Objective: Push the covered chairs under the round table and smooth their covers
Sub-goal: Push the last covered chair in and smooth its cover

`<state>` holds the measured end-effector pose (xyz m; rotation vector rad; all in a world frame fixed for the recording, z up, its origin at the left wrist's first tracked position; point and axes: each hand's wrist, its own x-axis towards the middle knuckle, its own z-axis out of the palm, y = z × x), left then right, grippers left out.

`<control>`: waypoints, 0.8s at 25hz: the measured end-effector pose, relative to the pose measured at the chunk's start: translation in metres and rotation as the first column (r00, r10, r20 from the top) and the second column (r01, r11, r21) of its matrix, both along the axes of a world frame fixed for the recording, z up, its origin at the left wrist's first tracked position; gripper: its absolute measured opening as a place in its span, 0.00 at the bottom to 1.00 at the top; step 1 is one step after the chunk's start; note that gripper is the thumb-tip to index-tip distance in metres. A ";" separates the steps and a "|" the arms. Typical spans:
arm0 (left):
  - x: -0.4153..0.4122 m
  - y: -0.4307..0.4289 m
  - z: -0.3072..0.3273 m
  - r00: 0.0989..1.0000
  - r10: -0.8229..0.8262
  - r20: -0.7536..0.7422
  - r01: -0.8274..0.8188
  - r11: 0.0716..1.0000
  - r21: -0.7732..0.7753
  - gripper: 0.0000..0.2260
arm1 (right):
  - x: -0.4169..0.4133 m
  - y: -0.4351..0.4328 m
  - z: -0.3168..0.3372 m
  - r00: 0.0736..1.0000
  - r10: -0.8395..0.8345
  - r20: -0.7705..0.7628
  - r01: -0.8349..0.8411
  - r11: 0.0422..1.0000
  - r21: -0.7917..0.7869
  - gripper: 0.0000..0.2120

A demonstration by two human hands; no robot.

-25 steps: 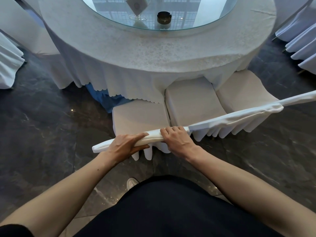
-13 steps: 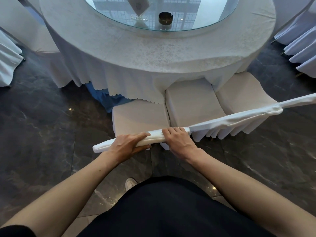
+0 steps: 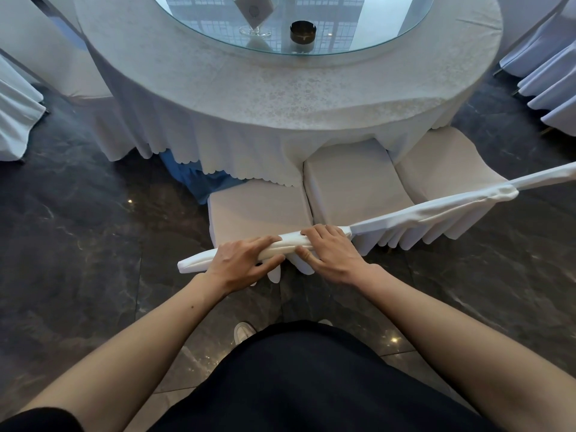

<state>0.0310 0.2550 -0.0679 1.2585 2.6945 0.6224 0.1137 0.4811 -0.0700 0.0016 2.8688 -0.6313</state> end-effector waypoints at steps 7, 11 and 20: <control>0.001 0.000 0.002 0.995 0.052 0.082 -0.051 0.999 -0.009 0.18 | -0.001 -0.011 -0.002 0.985 -0.167 -0.046 0.163 0.983 -0.086 0.19; 0.004 0.001 0.002 0.996 0.073 0.043 -0.073 0.997 -0.002 0.18 | -0.001 -0.018 -0.003 0.972 -0.226 -0.068 0.220 0.972 -0.084 0.16; -0.025 0.022 0.004 0.945 -0.086 0.314 0.099 0.995 -0.023 0.24 | -0.001 -0.024 0.008 0.930 -0.368 -0.007 0.360 0.914 -0.189 0.19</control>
